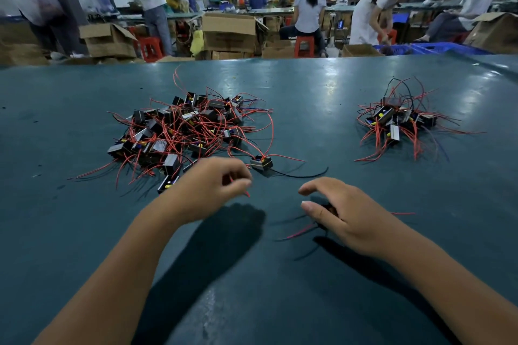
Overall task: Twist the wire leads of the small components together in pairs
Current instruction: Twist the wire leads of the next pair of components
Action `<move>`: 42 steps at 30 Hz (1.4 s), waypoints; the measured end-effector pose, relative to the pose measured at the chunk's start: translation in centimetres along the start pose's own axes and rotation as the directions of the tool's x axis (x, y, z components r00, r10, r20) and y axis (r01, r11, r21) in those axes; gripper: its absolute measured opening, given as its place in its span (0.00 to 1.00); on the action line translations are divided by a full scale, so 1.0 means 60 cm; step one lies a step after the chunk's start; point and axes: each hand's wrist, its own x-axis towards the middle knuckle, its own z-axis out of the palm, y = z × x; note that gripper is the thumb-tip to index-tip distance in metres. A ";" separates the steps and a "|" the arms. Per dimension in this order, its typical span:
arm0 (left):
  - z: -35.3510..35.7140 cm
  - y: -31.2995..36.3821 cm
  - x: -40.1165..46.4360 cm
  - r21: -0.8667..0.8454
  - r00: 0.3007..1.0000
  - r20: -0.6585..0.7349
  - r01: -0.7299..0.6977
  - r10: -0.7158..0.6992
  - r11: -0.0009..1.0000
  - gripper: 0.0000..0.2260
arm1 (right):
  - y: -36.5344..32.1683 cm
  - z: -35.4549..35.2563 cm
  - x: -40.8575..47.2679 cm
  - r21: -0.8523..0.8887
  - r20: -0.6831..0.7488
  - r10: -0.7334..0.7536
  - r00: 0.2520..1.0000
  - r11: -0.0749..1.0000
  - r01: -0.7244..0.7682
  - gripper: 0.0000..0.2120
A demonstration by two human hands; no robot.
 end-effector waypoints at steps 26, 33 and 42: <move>-0.038 -0.100 0.004 0.066 0.805 -0.431 0.478 -0.407 0.876 0.15 | 0.011 0.005 -0.002 -0.022 0.065 0.018 0.998 1.000 -0.016 0.28; -0.066 -0.121 -0.010 0.173 0.730 -0.555 0.572 -0.400 0.802 0.10 | 0.010 0.005 -0.002 -0.029 0.054 0.016 0.998 0.999 -0.014 0.28; -0.076 -0.142 -0.025 0.313 0.703 -0.211 0.706 -0.679 0.635 0.20 | 0.010 0.007 -0.002 -0.016 0.063 0.024 0.998 1.000 -0.023 0.30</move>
